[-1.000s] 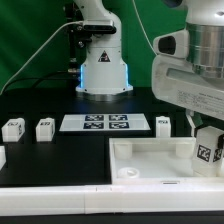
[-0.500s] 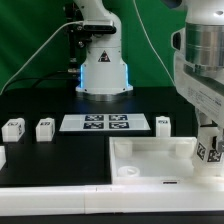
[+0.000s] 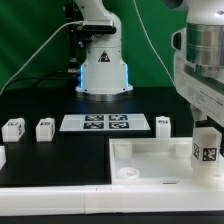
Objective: Assemble one leg
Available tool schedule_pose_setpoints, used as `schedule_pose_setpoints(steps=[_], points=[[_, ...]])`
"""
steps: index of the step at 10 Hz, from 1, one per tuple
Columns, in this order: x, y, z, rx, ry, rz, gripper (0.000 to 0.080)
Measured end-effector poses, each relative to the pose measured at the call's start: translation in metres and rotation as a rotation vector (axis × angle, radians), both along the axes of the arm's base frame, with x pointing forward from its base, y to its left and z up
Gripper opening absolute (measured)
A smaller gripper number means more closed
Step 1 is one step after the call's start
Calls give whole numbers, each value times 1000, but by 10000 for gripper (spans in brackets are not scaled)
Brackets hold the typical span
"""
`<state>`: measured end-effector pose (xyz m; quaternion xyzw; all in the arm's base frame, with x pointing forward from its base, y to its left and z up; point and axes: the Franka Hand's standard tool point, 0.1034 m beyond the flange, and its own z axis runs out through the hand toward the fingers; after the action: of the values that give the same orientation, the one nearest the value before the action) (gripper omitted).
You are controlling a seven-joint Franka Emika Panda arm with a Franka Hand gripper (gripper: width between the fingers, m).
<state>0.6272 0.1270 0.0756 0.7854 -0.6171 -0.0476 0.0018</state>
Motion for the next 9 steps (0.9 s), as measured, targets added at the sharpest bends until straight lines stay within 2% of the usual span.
schedule_pose_setpoints(steps=[1,6,9], points=[[0,0,0,7,-5,91,640],[-7,-9,1,71,17,747,649],[-7,-10,1,103,-1,1042,649]])
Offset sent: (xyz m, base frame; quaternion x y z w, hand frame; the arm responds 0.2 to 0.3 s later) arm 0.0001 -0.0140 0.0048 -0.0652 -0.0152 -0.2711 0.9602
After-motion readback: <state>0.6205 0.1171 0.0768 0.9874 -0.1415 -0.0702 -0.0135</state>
